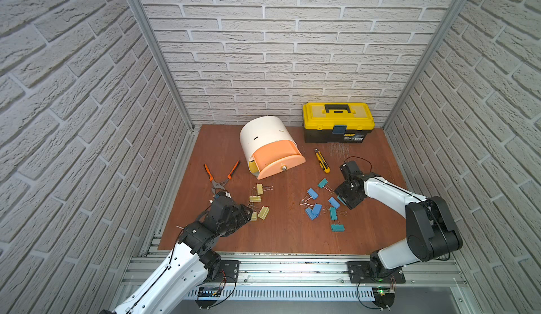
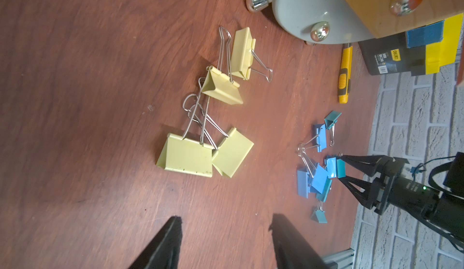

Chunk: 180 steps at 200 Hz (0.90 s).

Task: Put the binder clips in the drawer according to color
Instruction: Pick up the binder clip at the center of the board.

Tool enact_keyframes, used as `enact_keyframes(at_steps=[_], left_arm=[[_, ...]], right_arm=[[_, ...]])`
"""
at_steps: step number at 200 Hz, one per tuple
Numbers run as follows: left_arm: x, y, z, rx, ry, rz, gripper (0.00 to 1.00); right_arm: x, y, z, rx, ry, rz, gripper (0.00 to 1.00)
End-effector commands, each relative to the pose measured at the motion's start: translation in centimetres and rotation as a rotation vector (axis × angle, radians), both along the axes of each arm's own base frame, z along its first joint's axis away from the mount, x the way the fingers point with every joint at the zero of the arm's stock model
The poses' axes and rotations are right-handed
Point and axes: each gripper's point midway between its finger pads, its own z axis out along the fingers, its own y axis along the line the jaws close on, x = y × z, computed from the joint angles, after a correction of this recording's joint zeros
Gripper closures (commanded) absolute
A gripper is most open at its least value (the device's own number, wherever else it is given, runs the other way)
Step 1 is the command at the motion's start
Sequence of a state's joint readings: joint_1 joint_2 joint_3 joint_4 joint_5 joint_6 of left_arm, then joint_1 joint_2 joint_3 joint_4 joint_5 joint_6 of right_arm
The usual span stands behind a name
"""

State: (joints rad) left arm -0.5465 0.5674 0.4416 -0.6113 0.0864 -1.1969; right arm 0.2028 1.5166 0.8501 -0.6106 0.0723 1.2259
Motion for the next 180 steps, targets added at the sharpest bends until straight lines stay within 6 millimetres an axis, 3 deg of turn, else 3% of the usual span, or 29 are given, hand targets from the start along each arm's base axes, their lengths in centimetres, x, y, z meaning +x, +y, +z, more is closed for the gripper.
enact_keyframes(at_steps=[1, 50, 81, 118, 153, 180], left_arm=[[0.3, -0.1, 1.1, -0.012, -0.031, -0.008, 0.38], [0.8, 0.1, 2.5, -0.029, -0.064, 0.009, 0.37], [1.7, 0.4, 4.6, -0.049, -0.102, 0.029, 0.37], [3.3, 1.0, 7.9, -0.069, -0.145, 0.039, 0.37], [5.4, 1.1, 11.3, -0.092, -0.191, 0.029, 0.37], [6.9, 0.6, 12.8, -0.099, -0.202, 0.014, 0.37]], right_arm=[[0.1, -0.2, 0.5, 0.004, -0.022, -0.016, 0.49], [-0.1, -0.5, 2.7, -0.014, -0.06, 0.028, 0.58], [0.5, -0.8, 6.5, -0.037, -0.145, 0.082, 0.61], [3.0, 0.2, 12.8, -0.037, -0.287, 0.197, 0.66], [6.3, 3.5, 19.5, -0.004, -0.422, 0.354, 0.68], [8.5, 8.5, 23.5, 0.053, -0.502, 0.515, 0.69]])
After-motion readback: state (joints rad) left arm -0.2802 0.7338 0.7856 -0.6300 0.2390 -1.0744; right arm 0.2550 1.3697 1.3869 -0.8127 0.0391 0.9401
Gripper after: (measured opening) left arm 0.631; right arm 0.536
